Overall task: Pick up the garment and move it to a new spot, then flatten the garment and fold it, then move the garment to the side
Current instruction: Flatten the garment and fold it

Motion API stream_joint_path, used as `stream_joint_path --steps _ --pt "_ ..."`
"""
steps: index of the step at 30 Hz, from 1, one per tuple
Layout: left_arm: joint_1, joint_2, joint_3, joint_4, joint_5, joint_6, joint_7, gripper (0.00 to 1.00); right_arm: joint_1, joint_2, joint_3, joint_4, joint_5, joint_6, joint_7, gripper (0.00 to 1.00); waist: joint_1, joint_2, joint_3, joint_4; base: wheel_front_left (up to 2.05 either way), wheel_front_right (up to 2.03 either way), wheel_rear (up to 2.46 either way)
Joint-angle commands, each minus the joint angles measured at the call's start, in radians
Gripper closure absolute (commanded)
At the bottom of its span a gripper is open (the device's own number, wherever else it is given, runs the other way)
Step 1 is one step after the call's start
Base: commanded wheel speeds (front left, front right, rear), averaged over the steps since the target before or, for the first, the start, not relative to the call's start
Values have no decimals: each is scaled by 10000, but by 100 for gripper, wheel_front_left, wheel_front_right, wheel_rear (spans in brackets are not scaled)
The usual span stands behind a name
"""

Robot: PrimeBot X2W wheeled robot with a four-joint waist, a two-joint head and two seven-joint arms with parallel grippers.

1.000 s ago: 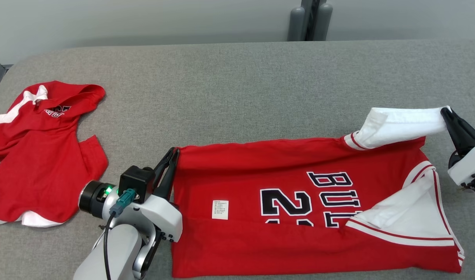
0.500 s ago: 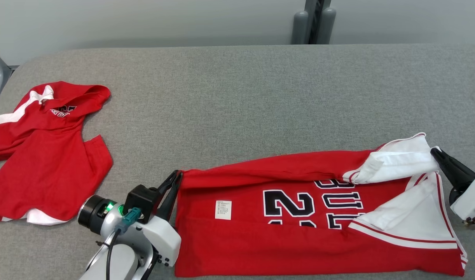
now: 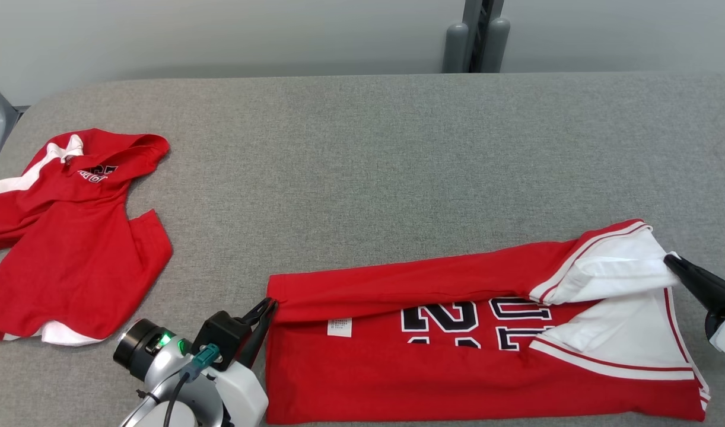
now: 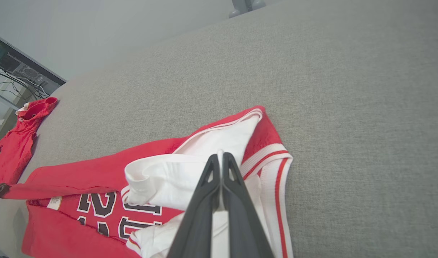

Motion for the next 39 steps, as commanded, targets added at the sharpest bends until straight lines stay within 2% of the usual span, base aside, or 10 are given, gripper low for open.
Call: stream_joint_path --steps 1,16,21,22,23,24,32,33,34,39 --pt "81 120 -3 -101 -10 -44 69 100 131 -121 -94 -71 111 1 137 100 0 0 5 3 0 0 0" --pt "309 354 -252 -423 -109 -2 451 100 924 -378 -576 -666 416 1 1528 100 0 0 -78 -47 0 0 0" --pt "325 290 -319 -375 -129 20 459 100 1100 -417 -763 -842 247 1 1656 100 0 0 -96 -57 0 0 0" --pt "331 285 -323 -336 -169 -9 446 100 1160 -417 -804 -872 199 1 1682 85 0 0 -102 -55 0 0 0" --pt "328 276 -315 -297 -192 -25 412 100 1190 -418 -858 -892 126 1 1696 65 0 0 -109 -53 0 0 0" --pt "321 271 -303 -253 -198 -28 369 100 1210 -398 -924 -894 88 1 1708 0 0 0 -118 -52 0 0 0" --pt "373 215 -341 144 -331 -22 239 99 1581 -239 -1351 -855 182 1 2471 0 0 0 -257 -53 0 0 0" --pt "375 194 -350 148 -343 7 252 54 1642 -206 -1460 -785 270 1 2578 0 0 0 -284 -53 0 0 0" --pt "367 183 -350 141 -324 50 247 0 1674 -194 -1542 -781 271 1 2656 0 0 0 -315 -50 0 0 0" --pt "396 225 -277 94 -371 180 171 0 1567 -2 -2134 -600 -217 1 2261 0 0 0 -402 -51 0 0 0"
